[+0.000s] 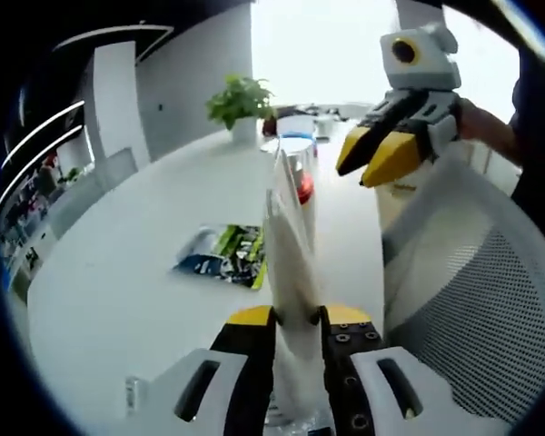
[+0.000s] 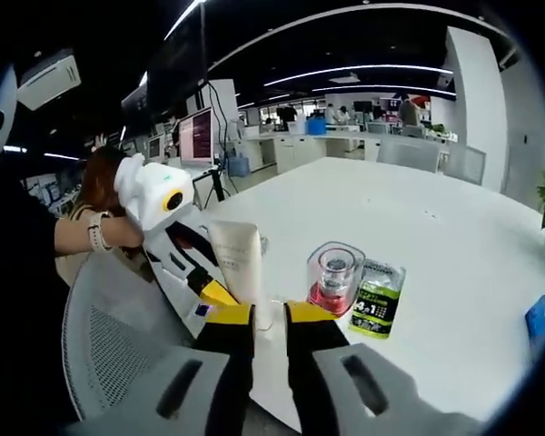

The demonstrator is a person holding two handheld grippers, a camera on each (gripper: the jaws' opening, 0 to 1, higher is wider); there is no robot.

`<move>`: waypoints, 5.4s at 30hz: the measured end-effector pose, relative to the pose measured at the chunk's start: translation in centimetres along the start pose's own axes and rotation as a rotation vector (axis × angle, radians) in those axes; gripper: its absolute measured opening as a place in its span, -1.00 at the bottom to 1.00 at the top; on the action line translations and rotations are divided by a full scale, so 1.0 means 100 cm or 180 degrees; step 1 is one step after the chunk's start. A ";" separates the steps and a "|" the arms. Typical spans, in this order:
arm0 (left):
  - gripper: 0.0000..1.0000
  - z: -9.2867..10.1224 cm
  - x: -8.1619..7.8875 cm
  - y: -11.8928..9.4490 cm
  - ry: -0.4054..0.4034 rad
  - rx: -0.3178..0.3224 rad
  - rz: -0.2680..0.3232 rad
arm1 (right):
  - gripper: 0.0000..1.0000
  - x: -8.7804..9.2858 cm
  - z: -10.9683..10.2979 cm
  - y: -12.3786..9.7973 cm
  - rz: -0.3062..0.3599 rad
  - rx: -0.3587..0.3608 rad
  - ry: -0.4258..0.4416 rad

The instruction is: Arrange the skincare products in the storage area until every visible bottle or jar stands upright without overlapping.

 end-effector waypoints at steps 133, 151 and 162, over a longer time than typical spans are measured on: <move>0.94 -0.016 0.015 -0.081 -0.0923 -0.0869 -0.0046 | 0.83 0.010 0.007 -0.006 -0.0472 -0.0010 -0.0360; 0.94 -0.004 0.032 -0.085 -0.1043 -0.0937 -0.0168 | 0.99 0.014 0.006 -0.005 -0.0563 -0.0023 -0.0488; 0.94 -0.002 0.039 -0.069 -0.0933 -0.0783 -0.0418 | 0.99 0.016 0.008 -0.003 -0.0556 -0.0058 -0.0470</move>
Point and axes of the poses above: the point that each gripper's makers call its tool centre point, and the gripper's own axes: y roughly forward along the fingers, z roughly to its right, x roughly out of its underside, the point moved 4 cm from there along -y, roughly backward along the fingers, and after that the axes turned 7 degrees about -z, right-handed, at the moved point
